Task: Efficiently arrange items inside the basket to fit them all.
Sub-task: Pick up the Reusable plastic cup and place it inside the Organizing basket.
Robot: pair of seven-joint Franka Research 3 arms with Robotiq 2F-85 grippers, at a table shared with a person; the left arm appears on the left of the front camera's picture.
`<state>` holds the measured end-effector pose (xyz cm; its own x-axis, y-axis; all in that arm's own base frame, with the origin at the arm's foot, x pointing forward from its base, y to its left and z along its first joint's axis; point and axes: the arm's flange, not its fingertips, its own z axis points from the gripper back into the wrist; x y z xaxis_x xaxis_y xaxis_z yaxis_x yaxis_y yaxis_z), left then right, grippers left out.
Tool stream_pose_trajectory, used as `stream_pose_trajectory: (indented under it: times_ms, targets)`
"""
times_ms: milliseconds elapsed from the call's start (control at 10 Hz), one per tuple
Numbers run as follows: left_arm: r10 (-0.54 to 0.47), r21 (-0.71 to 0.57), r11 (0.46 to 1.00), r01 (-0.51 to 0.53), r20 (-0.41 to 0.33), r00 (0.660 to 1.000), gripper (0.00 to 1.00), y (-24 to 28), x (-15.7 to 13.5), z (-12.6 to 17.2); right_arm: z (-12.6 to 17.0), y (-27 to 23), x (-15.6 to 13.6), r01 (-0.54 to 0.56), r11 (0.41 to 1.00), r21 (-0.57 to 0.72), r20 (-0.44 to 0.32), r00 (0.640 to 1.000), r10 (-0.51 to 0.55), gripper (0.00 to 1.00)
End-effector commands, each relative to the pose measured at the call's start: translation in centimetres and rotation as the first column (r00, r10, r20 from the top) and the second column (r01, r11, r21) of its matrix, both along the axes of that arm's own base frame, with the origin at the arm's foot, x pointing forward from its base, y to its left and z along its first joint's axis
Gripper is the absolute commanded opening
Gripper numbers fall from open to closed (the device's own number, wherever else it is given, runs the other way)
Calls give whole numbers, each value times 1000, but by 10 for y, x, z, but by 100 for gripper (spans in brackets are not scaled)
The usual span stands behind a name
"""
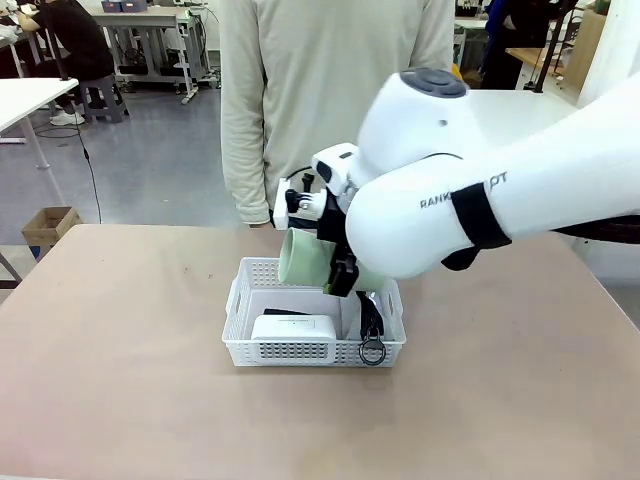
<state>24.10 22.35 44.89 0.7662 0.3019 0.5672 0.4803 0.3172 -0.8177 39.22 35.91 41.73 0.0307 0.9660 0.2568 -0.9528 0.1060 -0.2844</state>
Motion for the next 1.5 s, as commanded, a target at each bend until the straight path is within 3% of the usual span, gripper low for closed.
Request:
stream_pose_trajectory:
  times_ms: [0,100,300,600,700,1100,1200,1400]
  targets:
    - [-1,-11,1000,1,32,999,100,-1,0,1,-1,47,14,24,998,-62,37,999,-22,33]
    - [-1,-11,1000,1,32,999,100,-1,0,1,-4,60,16,17,996,-85,47,999,-14,33]
    - [-1,-11,1000,1,32,999,100,-1,0,1,-3,57,18,3,996,-95,-11,1000,-4,33]
    - [-1,-11,1000,1,32,999,100,-1,0,1,-14,42,35,6,994,-110,-2,1000,-7,33]
    - [-1,-11,1000,1,32,999,100,-1,0,1,-14,52,21,-10,996,-93,-11,1000,9,33]
    - [-1,-11,1000,1,32,999,100,-1,0,1,-14,52,21,-10,996,-93,-11,1000,9,33]
    - [-1,-11,1000,1,32,999,100,-1,0,1,-19,52,22,-11,995,-98,-19,1000,9,86]
    - [-1,-11,1000,1,32,999,100,-1,0,1,-32,32,32,27,999,-41,-36,999,-28,86]
